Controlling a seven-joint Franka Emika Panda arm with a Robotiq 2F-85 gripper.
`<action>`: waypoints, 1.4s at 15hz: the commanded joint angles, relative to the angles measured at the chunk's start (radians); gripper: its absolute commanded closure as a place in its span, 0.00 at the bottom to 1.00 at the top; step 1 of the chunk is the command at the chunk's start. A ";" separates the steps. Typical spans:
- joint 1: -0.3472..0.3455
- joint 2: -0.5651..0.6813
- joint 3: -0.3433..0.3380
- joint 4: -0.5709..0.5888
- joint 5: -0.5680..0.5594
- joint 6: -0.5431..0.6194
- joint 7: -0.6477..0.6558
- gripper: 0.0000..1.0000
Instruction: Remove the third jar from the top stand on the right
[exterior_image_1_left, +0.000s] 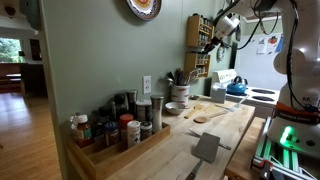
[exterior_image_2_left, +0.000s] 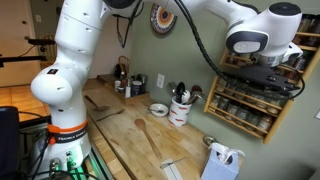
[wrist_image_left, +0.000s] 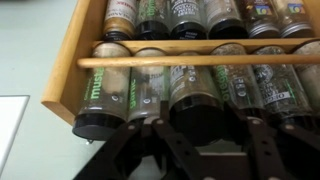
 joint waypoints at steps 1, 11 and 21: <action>-0.021 -0.043 -0.002 -0.031 0.049 0.005 -0.055 0.69; -0.011 -0.130 -0.038 -0.112 0.089 0.005 -0.070 0.69; 0.041 -0.279 -0.079 -0.254 -0.022 -0.030 -0.062 0.69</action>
